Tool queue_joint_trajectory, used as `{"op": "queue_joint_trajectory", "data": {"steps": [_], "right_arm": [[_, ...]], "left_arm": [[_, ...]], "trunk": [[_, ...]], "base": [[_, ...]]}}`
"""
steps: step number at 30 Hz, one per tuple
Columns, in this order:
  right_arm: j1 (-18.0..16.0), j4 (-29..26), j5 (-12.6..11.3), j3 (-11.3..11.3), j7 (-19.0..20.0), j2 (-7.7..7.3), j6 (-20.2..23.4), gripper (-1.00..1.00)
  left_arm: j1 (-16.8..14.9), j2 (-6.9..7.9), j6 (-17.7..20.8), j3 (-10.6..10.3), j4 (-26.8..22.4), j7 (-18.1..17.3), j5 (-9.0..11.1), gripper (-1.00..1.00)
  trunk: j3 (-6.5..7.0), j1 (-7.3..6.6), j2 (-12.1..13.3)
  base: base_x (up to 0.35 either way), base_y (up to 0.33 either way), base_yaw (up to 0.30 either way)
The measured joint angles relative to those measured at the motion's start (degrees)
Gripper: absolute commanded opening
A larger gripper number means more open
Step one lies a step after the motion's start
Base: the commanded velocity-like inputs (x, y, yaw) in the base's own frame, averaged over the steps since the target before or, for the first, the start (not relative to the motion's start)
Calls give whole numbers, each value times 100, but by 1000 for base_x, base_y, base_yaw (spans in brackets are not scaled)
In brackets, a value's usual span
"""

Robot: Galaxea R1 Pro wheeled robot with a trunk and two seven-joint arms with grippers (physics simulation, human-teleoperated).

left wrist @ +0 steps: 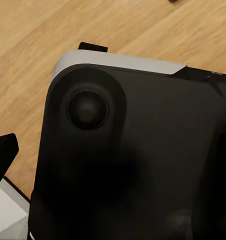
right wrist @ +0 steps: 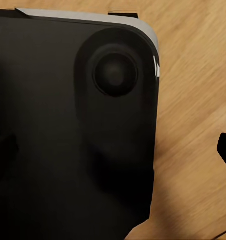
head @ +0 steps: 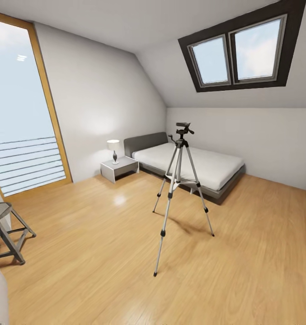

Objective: Attach the digital camera to the camera tripod in the bedroom.

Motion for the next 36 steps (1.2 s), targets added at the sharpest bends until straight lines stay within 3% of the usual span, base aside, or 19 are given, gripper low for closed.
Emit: {"op": "queue_joint_trajectory", "data": {"steps": [36], "right_arm": [[0, -1, -17, -21, -2, -3, -22, 100]], "left_arm": [[0, 10, 1, -13, 0, 1, 6, 100]], "trunk": [[0, -1, 0]], "base": [[-8, 0, 0]]}}
